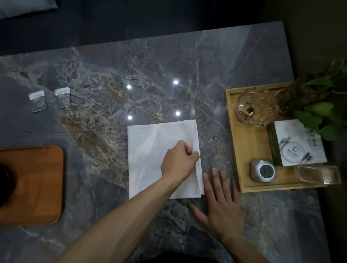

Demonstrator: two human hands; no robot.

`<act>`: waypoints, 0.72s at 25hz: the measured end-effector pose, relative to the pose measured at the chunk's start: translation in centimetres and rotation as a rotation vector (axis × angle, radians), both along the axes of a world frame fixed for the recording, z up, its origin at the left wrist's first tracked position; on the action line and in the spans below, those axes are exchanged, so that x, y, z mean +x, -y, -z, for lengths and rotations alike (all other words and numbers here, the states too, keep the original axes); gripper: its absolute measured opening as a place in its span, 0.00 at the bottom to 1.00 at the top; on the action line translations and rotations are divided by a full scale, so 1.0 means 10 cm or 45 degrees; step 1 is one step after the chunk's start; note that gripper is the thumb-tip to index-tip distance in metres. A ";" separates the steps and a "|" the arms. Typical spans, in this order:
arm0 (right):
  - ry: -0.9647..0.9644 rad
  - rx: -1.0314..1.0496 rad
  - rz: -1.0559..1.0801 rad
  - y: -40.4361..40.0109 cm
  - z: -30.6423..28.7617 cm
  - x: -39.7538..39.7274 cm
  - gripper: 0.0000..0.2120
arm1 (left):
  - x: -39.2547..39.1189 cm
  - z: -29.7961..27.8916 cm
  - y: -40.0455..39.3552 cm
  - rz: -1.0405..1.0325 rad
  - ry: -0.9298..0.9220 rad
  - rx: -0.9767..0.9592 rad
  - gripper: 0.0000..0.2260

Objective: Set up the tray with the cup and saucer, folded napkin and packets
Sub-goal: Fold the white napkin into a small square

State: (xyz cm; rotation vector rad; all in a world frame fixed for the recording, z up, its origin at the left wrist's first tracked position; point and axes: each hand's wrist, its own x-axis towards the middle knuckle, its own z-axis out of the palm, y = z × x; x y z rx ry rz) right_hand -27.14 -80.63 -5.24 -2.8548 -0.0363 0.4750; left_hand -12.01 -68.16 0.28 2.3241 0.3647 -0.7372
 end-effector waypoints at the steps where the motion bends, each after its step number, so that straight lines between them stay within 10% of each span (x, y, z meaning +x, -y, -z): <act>1: -0.002 0.000 0.000 0.00 0.00 0.00 0.44 | 0.00 0.01 0.01 0.001 0.002 0.004 0.07; 18: 0.022 -0.022 -0.001 -0.01 -0.01 0.00 0.44 | 0.01 0.07 0.15 -0.032 0.059 0.011 0.10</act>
